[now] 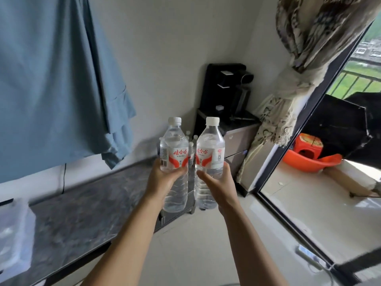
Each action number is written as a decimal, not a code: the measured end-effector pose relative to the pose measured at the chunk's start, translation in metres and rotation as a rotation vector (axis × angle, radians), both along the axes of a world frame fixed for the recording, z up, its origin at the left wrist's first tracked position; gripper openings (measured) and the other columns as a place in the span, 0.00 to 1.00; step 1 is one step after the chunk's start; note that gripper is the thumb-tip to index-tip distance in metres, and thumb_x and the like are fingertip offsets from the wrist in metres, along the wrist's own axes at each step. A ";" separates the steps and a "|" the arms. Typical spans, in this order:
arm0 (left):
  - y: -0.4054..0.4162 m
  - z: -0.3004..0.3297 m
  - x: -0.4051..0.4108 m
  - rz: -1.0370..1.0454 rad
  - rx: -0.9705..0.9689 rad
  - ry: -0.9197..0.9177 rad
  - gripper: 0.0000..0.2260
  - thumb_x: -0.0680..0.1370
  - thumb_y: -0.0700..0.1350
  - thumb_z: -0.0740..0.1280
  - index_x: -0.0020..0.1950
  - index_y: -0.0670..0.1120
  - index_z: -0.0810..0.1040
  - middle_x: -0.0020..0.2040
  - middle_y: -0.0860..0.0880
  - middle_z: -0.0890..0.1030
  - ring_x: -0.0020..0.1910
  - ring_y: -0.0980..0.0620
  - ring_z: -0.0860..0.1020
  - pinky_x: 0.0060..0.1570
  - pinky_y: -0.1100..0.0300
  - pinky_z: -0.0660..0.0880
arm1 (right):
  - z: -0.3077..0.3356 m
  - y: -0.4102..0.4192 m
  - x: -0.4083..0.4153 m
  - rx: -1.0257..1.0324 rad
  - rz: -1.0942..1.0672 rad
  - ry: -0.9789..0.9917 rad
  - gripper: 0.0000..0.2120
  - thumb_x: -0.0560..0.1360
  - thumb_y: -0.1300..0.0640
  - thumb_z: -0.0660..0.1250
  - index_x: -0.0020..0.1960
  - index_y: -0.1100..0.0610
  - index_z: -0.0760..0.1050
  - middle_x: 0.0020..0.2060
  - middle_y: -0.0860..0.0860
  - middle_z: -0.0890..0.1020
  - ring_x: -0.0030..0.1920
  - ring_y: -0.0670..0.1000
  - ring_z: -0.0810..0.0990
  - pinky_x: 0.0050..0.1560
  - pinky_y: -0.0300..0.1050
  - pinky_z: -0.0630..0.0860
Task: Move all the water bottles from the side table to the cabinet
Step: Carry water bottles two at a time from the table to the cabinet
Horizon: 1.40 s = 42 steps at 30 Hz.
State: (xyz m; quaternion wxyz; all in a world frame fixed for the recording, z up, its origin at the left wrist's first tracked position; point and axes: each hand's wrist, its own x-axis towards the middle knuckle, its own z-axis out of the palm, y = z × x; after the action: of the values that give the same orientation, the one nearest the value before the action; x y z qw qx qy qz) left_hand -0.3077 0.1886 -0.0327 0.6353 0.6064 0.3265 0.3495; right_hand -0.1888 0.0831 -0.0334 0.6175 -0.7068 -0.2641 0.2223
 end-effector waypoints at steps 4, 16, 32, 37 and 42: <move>0.029 -0.008 0.046 0.031 -0.028 0.025 0.14 0.68 0.42 0.76 0.51 0.50 0.80 0.42 0.52 0.85 0.41 0.56 0.84 0.42 0.60 0.75 | -0.008 0.033 0.047 -0.031 0.003 0.027 0.25 0.69 0.57 0.77 0.62 0.54 0.70 0.51 0.51 0.83 0.50 0.51 0.84 0.55 0.54 0.80; 0.167 -0.069 0.170 0.098 -0.175 0.094 0.19 0.64 0.37 0.78 0.51 0.50 0.78 0.43 0.49 0.84 0.44 0.48 0.83 0.47 0.51 0.78 | -0.060 0.168 0.166 -0.177 0.041 0.050 0.24 0.68 0.61 0.76 0.60 0.56 0.70 0.48 0.51 0.83 0.46 0.47 0.83 0.45 0.41 0.80; 0.338 -0.262 0.270 0.327 -0.383 0.345 0.26 0.62 0.44 0.79 0.56 0.51 0.73 0.49 0.53 0.82 0.47 0.55 0.81 0.47 0.57 0.78 | -0.244 0.350 0.272 -0.526 0.017 0.247 0.28 0.66 0.62 0.76 0.60 0.51 0.67 0.54 0.51 0.80 0.55 0.53 0.79 0.58 0.52 0.77; 0.357 -0.332 0.304 0.401 -0.259 0.360 0.19 0.65 0.42 0.78 0.53 0.48 0.77 0.47 0.50 0.83 0.46 0.57 0.82 0.46 0.64 0.77 | -0.326 0.394 0.283 -0.545 0.011 0.190 0.26 0.67 0.56 0.76 0.59 0.44 0.66 0.55 0.47 0.79 0.55 0.50 0.78 0.55 0.47 0.75; 0.370 -0.388 0.324 0.435 -0.170 0.342 0.19 0.67 0.43 0.78 0.54 0.43 0.76 0.50 0.46 0.82 0.50 0.52 0.81 0.50 0.57 0.78 | -0.386 0.418 0.289 -0.528 -0.024 0.230 0.25 0.71 0.52 0.73 0.58 0.36 0.63 0.47 0.33 0.76 0.46 0.37 0.76 0.42 0.32 0.69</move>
State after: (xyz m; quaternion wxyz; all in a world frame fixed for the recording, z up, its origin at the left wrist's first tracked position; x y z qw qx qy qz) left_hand 0.0163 0.5581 -0.4207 0.5295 0.5169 0.5795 0.3416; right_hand 0.1007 0.5015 -0.4196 0.4407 -0.8163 -0.1168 0.3546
